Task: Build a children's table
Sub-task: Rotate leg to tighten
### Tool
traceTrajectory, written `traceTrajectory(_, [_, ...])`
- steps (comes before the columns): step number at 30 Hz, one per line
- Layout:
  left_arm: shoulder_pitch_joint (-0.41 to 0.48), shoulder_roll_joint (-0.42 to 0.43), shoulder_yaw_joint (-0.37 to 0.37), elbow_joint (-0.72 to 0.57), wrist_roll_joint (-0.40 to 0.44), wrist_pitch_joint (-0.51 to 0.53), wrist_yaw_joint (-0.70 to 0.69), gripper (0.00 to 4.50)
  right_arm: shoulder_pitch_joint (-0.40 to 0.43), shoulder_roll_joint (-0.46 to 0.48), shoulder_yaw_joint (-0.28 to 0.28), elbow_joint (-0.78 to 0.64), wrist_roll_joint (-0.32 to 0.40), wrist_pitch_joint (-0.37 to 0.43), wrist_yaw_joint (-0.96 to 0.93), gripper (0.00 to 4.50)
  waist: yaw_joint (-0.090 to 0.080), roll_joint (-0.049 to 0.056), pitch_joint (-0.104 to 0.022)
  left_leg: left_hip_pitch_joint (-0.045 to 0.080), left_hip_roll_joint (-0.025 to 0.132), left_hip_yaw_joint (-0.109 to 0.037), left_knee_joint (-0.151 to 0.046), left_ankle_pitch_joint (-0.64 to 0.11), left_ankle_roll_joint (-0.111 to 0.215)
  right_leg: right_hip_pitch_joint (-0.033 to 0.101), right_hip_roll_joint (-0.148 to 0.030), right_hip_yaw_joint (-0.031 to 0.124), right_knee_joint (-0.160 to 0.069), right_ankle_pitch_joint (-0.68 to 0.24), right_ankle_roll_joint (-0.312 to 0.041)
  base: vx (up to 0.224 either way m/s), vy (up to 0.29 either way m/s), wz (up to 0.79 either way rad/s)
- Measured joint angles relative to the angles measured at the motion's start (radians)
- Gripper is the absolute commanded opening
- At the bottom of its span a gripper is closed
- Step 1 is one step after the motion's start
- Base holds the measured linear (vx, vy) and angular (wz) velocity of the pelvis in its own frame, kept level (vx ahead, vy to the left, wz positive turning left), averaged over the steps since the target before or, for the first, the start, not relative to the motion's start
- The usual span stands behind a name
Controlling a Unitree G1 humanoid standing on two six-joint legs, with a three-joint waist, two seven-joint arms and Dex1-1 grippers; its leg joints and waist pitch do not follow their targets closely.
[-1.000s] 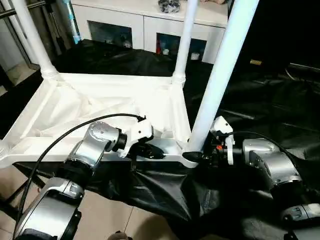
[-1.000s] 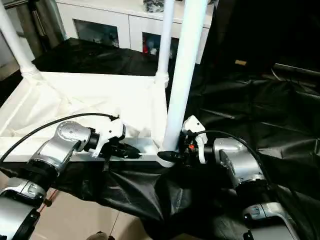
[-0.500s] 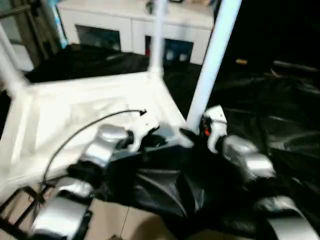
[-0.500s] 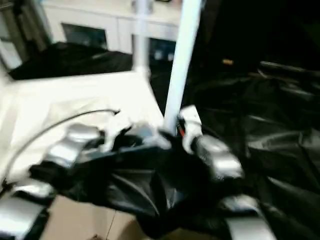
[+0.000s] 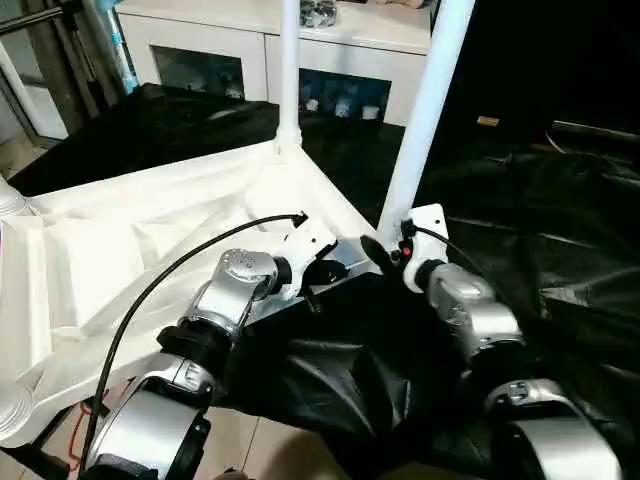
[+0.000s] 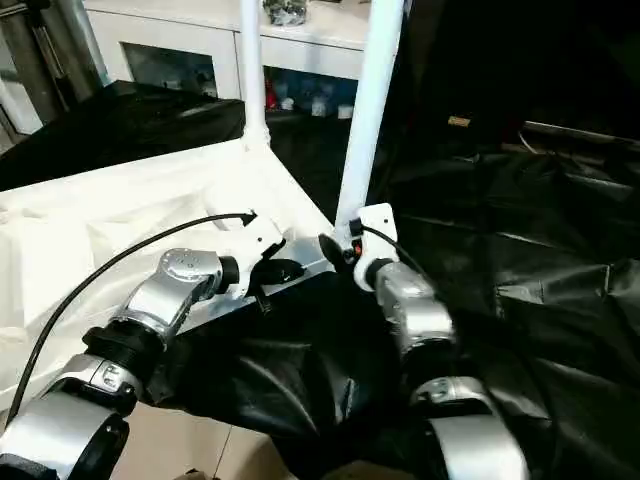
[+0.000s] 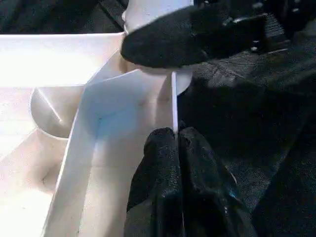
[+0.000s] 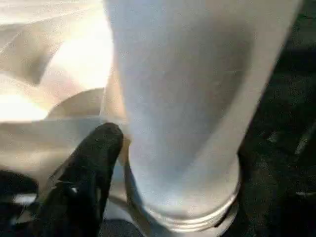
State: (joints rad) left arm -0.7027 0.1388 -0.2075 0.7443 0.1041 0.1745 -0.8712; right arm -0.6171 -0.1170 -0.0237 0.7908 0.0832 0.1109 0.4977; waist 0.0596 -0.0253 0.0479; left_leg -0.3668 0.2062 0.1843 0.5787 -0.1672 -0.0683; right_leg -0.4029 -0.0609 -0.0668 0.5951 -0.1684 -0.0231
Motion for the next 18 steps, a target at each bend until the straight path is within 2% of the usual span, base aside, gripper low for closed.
traceTrajectory(2, [0.001, 0.019, -0.008, 0.0, -0.002, -0.026, -0.047, 0.0, 0.028, -0.05, 0.027, -0.036, 0.002, -0.007, 0.109, 3.77, 0.003, 0.0, 0.0, -0.001, 0.0, 0.0, -0.001, 0.0, 0.0, -0.001, 0.0, 0.0, 0.0, 0.0, 0.0, 0.0, 0.0, 0.0])
traceTrajectory(8, [0.007, 0.082, -0.024, 0.0, -0.013, -0.087, -0.18, 0.0, 0.088, -0.14, 0.058, -0.125, 0.041, 0.019, 0.354, 3.77, 0.006, 0.0, 0.002, -0.001, 0.001, 0.0, 0.0, 0.0, 0.0, -0.001, 0.0, -0.001, 0.0, 0.0, 0.0, 0.0, 0.0, 0.0])
traceTrajectory(14, [0.013, 0.129, -0.047, 0.0, -0.032, -0.147, -0.329, 0.0, 0.143, -0.253, 0.113, -0.24, 0.075, 0.087, 0.586, 3.77, 0.033, 0.0, 0.002, -0.001, 0.001, 0.0, 0.0, 0.0, 0.0, -0.001, 0.0, -0.001, 0.0, -0.001, 0.001, 0.0, 0.0, 0.0])
traceTrajectory(18, [0.014, 0.146, -0.056, 0.008, -0.033, -0.186, -0.39, 0.0, 0.153, -0.273, 0.134, -0.284, 0.077, 0.127, 0.659, 3.77, 0.041, 0.0, 0.002, -0.001, 0.001, 0.0, 0.0, 0.0, 0.0, -0.001, 0.0, -0.001, 0.0, -0.001, 0.001, 0.0, 0.0, 0.0])
